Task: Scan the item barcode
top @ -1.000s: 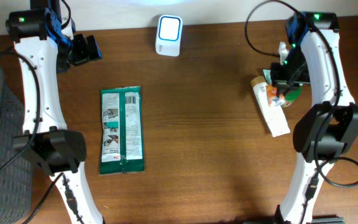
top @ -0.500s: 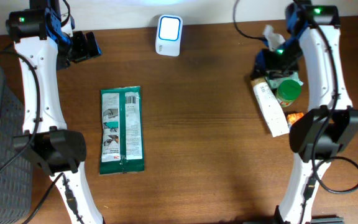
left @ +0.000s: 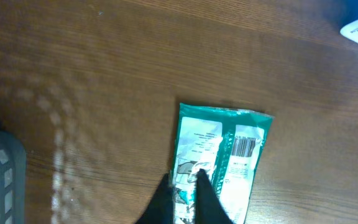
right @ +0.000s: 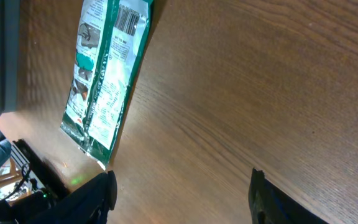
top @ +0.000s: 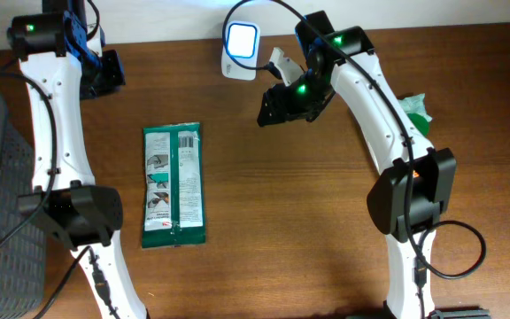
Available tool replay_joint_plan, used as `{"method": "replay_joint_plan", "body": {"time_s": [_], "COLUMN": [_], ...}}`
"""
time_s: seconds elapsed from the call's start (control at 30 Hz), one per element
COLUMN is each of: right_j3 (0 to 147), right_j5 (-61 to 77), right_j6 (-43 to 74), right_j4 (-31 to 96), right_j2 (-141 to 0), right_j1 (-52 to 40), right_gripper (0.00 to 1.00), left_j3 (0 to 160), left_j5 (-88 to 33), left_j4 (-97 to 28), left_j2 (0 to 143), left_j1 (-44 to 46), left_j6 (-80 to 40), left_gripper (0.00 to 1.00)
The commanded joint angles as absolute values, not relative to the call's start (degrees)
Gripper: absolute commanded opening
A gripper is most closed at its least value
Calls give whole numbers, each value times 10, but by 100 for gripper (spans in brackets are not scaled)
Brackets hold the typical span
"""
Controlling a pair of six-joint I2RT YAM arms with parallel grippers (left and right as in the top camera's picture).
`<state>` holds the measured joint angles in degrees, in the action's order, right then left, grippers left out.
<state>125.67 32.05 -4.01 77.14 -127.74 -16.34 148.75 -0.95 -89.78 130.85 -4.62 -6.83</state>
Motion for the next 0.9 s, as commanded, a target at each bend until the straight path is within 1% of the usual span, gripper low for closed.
{"method": "replay_joint_plan", "body": {"time_s": [0.0, 0.07, 0.13, 0.23, 0.27, 0.37, 0.47, 0.53, 0.63, 0.7, 0.77, 0.87], "right_j3": [1253, 1247, 1229, 1212, 1205, 1204, 1204, 1204, 1204, 1204, 1204, 1204], "right_j5": [323, 323, 323, 323, 323, 324, 324, 323, 324, 324, 324, 324], "right_j6": [-34, -22, -1, -1, -1, -1, -1, -1, -1, 1, 1, 1], "right_j4": [763, 748, 726, 717, 711, 710, 711, 710, 709, 709, 709, 707], "right_j2": [-1271, -1271, -1271, -1272, -1272, -1272, -1272, -1272, -1272, -1272, -1272, -1272], "right_j1": [-164, -164, -165, -165, -165, -165, -165, -165, -165, -166, -172, -181], "right_gripper": [64, 64, 64, 64, 64, 64, 64, 64, 64, 64, 64, 64], "left_j3": [1503, 1480, 1462, 1462, 1462, 1456, 1393, 1321, 1127, 1006, 909, 800], "left_j5": [0, 0, 9, 83, 84, 90, 93, 112, 90, 84, 81, 49], "left_j4": [-937, -958, -948, -950, -959, -967, -967, -952, -834, -739, -649, -530], "left_j2": [1281, 1281, 1279, 1247, 1226, 1188, 1145, 1104, 1039, 1035, 1035, 1035], "left_j1": [-46, -43, -20, 27, 40, 42, 42, 43, 42, 42, 29, -14], "left_j6": [-46, -58, -67, -83, -84, -94, -101, -113, -110, -102, -102, -57], "left_gripper": [0, 0, 0, 0, 0, 0, 0, 0, 0, 0, 0, 0]}}
